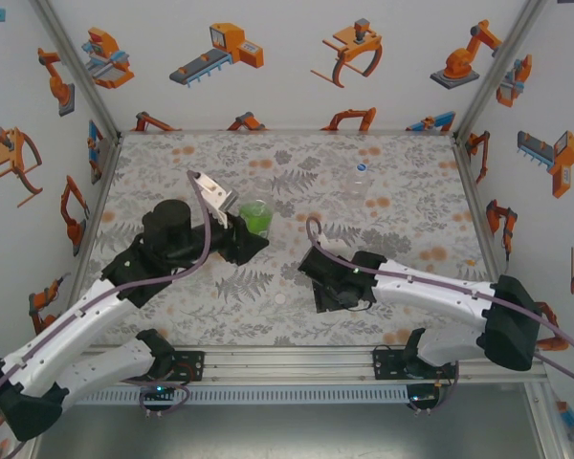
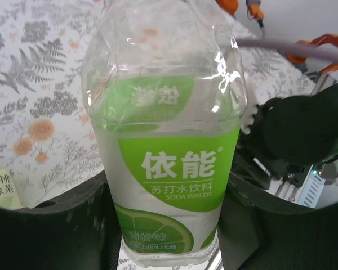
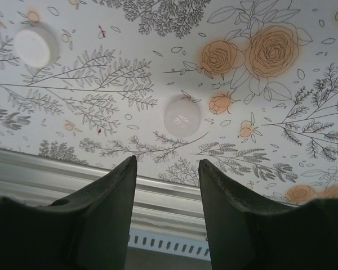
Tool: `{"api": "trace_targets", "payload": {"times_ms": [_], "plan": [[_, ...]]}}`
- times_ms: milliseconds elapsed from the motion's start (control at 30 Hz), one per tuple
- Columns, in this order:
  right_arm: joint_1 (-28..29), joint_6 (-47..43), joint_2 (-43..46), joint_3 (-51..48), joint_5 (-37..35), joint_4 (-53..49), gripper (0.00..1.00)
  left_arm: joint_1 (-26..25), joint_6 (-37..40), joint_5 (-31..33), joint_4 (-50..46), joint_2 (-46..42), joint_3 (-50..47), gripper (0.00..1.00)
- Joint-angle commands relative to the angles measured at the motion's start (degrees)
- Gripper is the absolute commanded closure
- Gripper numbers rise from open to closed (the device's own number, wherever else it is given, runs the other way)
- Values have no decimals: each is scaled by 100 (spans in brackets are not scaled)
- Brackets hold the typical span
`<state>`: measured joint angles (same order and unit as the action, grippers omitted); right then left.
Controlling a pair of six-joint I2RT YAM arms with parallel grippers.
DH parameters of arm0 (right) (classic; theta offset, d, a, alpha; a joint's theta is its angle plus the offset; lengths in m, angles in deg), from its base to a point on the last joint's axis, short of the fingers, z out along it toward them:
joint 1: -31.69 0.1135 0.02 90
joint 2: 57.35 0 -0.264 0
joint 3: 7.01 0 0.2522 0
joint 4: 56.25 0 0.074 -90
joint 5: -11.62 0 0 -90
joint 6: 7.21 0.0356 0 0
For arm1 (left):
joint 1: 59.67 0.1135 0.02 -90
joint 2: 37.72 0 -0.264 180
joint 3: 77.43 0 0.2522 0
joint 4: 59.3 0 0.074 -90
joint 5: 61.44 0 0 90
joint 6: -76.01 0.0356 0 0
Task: Screw on the bottle caps
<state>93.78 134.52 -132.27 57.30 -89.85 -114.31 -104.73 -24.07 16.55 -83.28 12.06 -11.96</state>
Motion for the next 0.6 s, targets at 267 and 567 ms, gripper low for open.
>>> {"api": "trace_targets", "payload": {"times_ms": [267, 567], "plan": [[49, 499, -243, -574, -86, 741, 53, 12, 313, -345, 597, -453, -345, 100], [48, 613, -459, -704, -189, 884, 53, 12, 309, -373, 591, -401, -323, 100]]}}
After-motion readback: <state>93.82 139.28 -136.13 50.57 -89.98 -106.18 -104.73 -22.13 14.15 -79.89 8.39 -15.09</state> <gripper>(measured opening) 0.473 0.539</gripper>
